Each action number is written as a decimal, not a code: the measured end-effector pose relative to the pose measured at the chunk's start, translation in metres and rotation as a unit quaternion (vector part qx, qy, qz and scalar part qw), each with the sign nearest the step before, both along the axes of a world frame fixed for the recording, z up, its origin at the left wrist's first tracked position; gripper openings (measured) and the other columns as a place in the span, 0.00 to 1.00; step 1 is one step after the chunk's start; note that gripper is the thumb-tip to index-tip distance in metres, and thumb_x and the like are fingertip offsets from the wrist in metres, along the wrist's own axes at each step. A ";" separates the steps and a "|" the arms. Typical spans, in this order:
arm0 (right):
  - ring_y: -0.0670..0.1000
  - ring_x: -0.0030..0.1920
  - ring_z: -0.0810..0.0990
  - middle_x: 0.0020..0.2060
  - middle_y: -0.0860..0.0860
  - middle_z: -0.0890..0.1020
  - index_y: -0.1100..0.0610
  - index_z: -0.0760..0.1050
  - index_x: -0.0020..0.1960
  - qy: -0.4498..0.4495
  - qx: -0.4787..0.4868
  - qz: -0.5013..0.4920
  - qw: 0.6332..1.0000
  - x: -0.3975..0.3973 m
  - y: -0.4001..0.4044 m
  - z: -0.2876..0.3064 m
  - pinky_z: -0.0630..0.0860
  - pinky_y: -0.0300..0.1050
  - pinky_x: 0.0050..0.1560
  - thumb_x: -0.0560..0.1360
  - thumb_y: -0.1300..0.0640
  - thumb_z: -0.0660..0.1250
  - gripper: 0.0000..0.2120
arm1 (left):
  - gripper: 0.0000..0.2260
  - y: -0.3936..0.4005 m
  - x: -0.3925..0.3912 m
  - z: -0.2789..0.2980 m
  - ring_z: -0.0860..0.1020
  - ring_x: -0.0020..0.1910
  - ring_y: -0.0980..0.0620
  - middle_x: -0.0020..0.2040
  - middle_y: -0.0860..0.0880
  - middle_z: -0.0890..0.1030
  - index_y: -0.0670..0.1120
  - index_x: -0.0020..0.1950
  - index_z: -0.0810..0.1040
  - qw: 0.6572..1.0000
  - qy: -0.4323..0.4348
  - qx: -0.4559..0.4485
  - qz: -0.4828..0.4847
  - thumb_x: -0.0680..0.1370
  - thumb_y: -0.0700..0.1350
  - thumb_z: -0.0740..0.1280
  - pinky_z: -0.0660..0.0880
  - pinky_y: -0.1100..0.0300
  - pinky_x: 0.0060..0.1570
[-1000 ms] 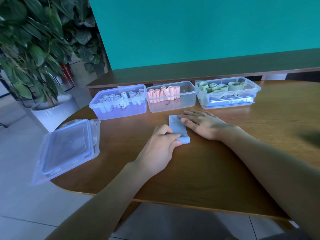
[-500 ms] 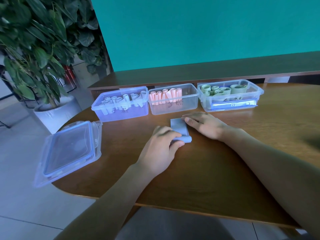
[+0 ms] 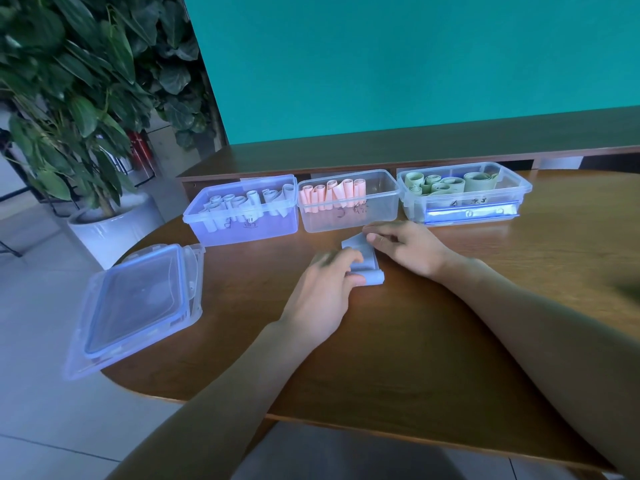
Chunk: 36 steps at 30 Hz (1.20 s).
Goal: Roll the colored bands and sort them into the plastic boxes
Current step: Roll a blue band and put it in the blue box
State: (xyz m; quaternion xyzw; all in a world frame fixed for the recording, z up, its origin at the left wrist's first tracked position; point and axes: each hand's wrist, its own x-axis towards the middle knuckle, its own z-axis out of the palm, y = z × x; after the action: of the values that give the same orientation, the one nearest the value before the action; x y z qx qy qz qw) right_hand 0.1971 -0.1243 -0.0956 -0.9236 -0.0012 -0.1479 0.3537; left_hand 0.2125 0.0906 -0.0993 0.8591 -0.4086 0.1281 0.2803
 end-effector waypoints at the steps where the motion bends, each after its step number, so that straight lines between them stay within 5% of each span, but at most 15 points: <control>1: 0.41 0.58 0.78 0.58 0.44 0.83 0.52 0.82 0.63 -0.009 0.000 -0.009 1.000 0.003 0.000 0.000 0.66 0.25 0.54 0.82 0.49 0.66 0.14 | 0.06 0.000 0.001 -0.001 0.75 0.49 0.51 0.51 0.48 0.78 0.48 0.57 0.79 1.000 -0.008 -0.007 -0.002 0.82 0.45 0.66 0.74 0.56 0.52; 4: 0.41 0.52 0.82 0.50 0.43 0.86 0.52 0.85 0.55 -0.023 0.073 -0.045 0.996 0.013 -0.002 0.000 0.72 0.32 0.57 0.74 0.50 0.76 0.11 | 0.04 0.000 0.003 -0.004 0.74 0.46 0.51 0.46 0.49 0.77 0.46 0.51 0.80 1.000 -0.020 -0.022 -0.002 0.82 0.45 0.66 0.74 0.52 0.48; 8: 0.46 0.45 0.84 0.41 0.48 0.87 0.53 0.85 0.42 -0.042 0.184 -0.073 0.979 0.024 -0.003 -0.002 0.79 0.41 0.53 0.69 0.57 0.80 0.05 | 0.08 0.001 0.004 -0.004 0.73 0.49 0.55 0.49 0.52 0.77 0.48 0.55 0.81 1.000 -0.010 -0.019 -0.010 0.81 0.50 0.67 0.72 0.60 0.50; 15: 0.52 0.47 0.86 0.41 0.52 0.87 0.58 0.82 0.43 -0.063 0.279 -0.084 0.954 0.032 -0.004 -0.003 0.82 0.52 0.58 0.70 0.62 0.80 0.06 | 0.10 -0.003 0.009 -0.004 0.70 0.52 0.60 0.53 0.54 0.75 0.47 0.55 0.82 1.000 0.001 -0.029 -0.004 0.79 0.51 0.71 0.64 0.76 0.50; 18: 0.55 0.50 0.85 0.44 0.56 0.86 0.61 0.79 0.45 -0.076 0.307 -0.082 0.945 0.033 -0.004 -0.001 0.81 0.55 0.59 0.69 0.63 0.80 0.10 | 0.10 -0.007 0.013 -0.006 0.73 0.53 0.56 0.51 0.51 0.76 0.44 0.54 0.85 0.999 -0.008 -0.044 -0.002 0.79 0.49 0.70 0.64 0.74 0.54; 24: 0.54 0.49 0.86 0.44 0.56 0.86 0.58 0.78 0.44 -0.076 0.311 -0.074 0.944 0.033 -0.004 -0.001 0.82 0.52 0.57 0.70 0.64 0.79 0.09 | 0.10 -0.011 0.017 -0.004 0.77 0.48 0.46 0.49 0.45 0.80 0.44 0.57 0.83 0.999 -0.041 -0.020 0.019 0.81 0.47 0.68 0.74 0.54 0.50; 28: 0.46 0.45 0.84 0.41 0.51 0.85 0.57 0.78 0.43 -0.083 0.305 -0.073 0.946 0.031 -0.003 0.001 0.80 0.39 0.50 0.70 0.63 0.79 0.09 | 0.07 -0.013 0.015 -0.002 0.75 0.44 0.46 0.45 0.46 0.78 0.46 0.51 0.80 0.997 -0.071 0.012 0.030 0.82 0.47 0.65 0.76 0.46 0.44; 32: 0.49 0.48 0.85 0.45 0.54 0.86 0.57 0.79 0.42 -0.082 0.299 -0.074 0.948 0.031 -0.003 0.001 0.80 0.40 0.52 0.70 0.63 0.79 0.09 | 0.16 -0.013 0.017 -0.003 0.75 0.55 0.52 0.57 0.50 0.76 0.48 0.62 0.82 0.997 -0.057 0.022 0.038 0.81 0.56 0.66 0.76 0.57 0.53; 36: 0.52 0.49 0.85 0.45 0.56 0.86 0.57 0.79 0.41 -0.085 0.300 -0.071 0.947 0.031 -0.003 0.000 0.82 0.43 0.54 0.70 0.64 0.78 0.09 | 0.20 -0.015 0.022 -0.003 0.71 0.56 0.55 0.56 0.50 0.70 0.45 0.67 0.79 0.998 -0.045 0.038 0.026 0.80 0.56 0.66 0.70 0.64 0.57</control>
State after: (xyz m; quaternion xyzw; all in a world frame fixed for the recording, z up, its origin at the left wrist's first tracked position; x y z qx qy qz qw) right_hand 0.2281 -0.1276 -0.0956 -0.7564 0.0790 -0.2442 0.6017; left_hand 0.2345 0.0752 -0.1026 0.8729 -0.4026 0.1585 0.2254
